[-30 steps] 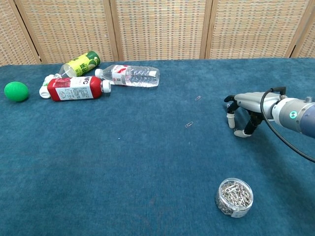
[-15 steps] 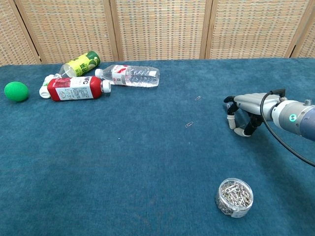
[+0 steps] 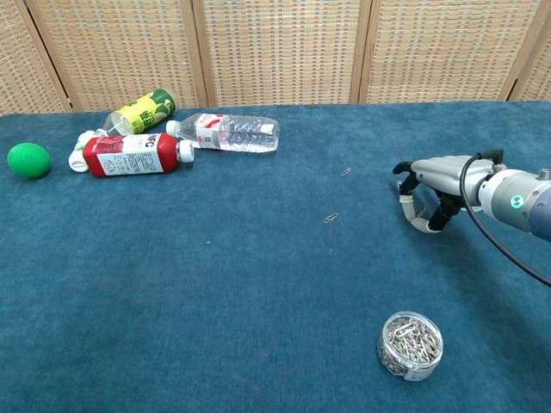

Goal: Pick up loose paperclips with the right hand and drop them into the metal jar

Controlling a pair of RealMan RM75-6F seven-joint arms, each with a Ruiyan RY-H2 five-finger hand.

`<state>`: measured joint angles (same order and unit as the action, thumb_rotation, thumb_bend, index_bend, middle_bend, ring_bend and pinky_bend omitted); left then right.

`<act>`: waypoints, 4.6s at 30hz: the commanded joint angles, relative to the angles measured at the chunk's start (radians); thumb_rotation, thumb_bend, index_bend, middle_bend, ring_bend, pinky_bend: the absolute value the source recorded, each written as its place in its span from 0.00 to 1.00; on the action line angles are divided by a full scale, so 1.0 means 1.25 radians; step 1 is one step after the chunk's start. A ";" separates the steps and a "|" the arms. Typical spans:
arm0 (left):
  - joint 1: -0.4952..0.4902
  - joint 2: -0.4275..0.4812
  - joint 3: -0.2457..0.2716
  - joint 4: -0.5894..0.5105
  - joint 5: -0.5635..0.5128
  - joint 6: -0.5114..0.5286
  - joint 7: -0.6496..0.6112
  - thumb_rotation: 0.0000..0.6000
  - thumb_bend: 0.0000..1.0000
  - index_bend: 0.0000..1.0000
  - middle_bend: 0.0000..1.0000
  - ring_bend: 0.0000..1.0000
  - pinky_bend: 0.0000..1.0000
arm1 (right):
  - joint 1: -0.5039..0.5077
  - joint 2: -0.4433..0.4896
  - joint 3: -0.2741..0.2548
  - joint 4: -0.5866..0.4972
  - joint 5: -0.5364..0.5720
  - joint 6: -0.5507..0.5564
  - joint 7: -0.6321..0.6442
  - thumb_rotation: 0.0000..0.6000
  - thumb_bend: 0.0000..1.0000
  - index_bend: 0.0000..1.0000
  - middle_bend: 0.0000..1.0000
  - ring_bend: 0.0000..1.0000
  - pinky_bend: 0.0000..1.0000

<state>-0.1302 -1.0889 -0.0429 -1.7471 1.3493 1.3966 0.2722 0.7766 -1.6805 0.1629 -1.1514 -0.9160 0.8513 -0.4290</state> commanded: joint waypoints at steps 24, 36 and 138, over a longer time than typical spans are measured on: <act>0.002 0.000 0.005 -0.004 0.015 0.006 0.001 1.00 0.00 0.00 0.00 0.00 0.00 | -0.040 0.152 -0.039 -0.278 -0.155 0.047 0.043 1.00 0.43 0.63 0.03 0.00 0.10; 0.004 -0.002 0.008 -0.005 0.022 0.010 0.005 1.00 0.00 0.00 0.00 0.00 0.00 | -0.060 0.218 -0.123 -0.443 -0.289 0.059 0.016 1.00 0.43 0.63 0.03 0.00 0.10; -0.010 -0.012 -0.019 0.022 -0.032 -0.014 -0.003 1.00 0.00 0.00 0.00 0.00 0.00 | 0.195 0.047 0.033 -0.149 0.089 -0.092 -0.150 1.00 1.00 0.44 0.03 0.00 0.10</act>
<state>-0.1426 -1.1037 -0.0659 -1.7206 1.3100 1.3803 0.2694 1.0018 -1.6012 0.2035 -1.3608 -0.8255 0.7481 -0.6040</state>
